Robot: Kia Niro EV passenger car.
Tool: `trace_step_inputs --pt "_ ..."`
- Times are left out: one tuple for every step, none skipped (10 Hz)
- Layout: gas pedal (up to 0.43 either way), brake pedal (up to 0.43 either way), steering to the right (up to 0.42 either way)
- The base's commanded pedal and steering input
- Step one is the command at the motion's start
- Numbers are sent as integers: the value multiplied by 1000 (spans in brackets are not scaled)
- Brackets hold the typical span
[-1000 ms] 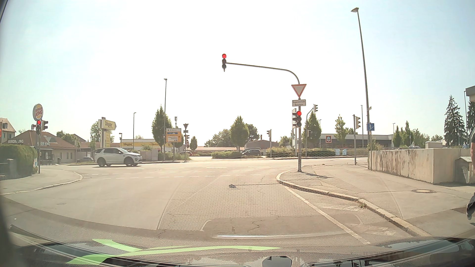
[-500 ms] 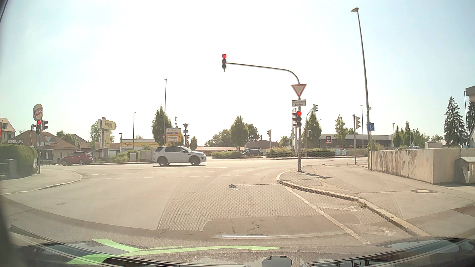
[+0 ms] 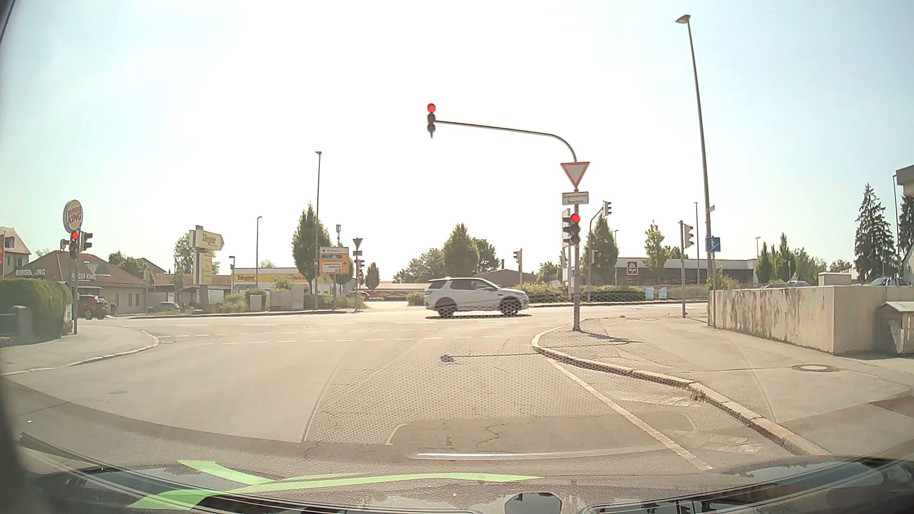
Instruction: Follow the waypoints while adhering to traffic rules and regulations
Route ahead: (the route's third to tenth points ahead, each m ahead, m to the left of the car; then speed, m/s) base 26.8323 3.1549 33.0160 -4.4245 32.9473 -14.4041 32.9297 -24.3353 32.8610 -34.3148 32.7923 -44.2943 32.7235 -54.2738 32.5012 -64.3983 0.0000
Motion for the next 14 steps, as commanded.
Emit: trace_step_inputs --pt "0 311 -19" --pt "0 311 -19" --pt "0 311 -19" --pt "0 311 -19" --pt "0 311 -19" --pt "0 311 -19" --pt "0 311 -19" --pt "0 311 -19" --pt "0 311 -19" --pt "0 311 -19" --pt "0 311 -19" --pt "0 311 -19" --pt "0 311 -19" --pt "0 311 -19"
